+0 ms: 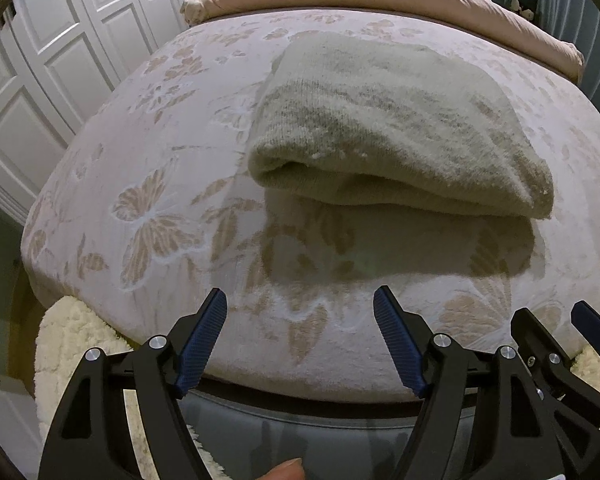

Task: Fold small clothes

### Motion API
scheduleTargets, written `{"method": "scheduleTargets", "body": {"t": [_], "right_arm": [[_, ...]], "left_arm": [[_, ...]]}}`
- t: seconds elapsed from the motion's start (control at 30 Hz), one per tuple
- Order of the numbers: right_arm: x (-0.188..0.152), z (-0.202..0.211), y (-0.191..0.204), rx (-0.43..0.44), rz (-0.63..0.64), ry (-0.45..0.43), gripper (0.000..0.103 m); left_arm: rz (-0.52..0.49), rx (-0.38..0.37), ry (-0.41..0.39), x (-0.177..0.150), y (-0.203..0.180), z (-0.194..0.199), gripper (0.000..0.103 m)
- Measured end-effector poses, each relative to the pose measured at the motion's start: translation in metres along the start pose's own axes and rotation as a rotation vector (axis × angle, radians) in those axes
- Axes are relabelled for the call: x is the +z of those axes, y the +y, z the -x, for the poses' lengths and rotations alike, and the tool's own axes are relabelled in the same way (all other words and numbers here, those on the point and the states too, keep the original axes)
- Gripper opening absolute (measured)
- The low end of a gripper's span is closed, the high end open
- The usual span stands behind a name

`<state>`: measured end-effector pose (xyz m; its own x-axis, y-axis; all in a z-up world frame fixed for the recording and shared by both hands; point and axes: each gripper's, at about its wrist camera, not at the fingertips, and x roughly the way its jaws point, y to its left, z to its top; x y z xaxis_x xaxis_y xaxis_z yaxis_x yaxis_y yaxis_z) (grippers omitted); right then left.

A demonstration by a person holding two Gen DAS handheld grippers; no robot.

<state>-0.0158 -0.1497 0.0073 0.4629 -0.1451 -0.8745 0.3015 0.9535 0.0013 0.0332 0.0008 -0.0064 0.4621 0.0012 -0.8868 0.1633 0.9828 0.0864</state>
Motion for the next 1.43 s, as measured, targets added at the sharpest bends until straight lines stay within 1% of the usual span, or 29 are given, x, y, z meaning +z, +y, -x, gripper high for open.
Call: {"method": "scheduleTargets", "body": {"t": [0.37, 0.77, 1.1, 1.17, 1.3, 1.43], "right_arm": [[-0.003, -0.006, 0.003, -0.015, -0.007, 0.014, 0.066], [-0.001, -0.009, 0.001, -0.016, -0.009, 0.018, 0.066], [-0.003, -0.01, 0.001, -0.027, -0.015, 0.011, 0.065], [-0.003, -0.01, 0.001, -0.031, -0.013, 0.007, 0.065], [-0.004, -0.007, 0.004, -0.043, -0.007, -0.001, 0.065], [-0.004, -0.006, 0.003, -0.045, -0.008, -0.001, 0.064]], "left_arm": [[-0.011, 0.025, 0.0, -0.002, -0.001, -0.005, 0.072], [-0.006, 0.023, 0.004, 0.0, -0.001, -0.007, 0.072], [-0.029, 0.056, -0.033, 0.003, -0.003, -0.004, 0.072], [-0.028, 0.053, -0.035, 0.002, -0.002, -0.004, 0.071], [-0.03, 0.05, -0.03, 0.003, -0.006, -0.002, 0.062], [-0.028, 0.053, -0.027, 0.003, -0.008, -0.001, 0.061]]}}
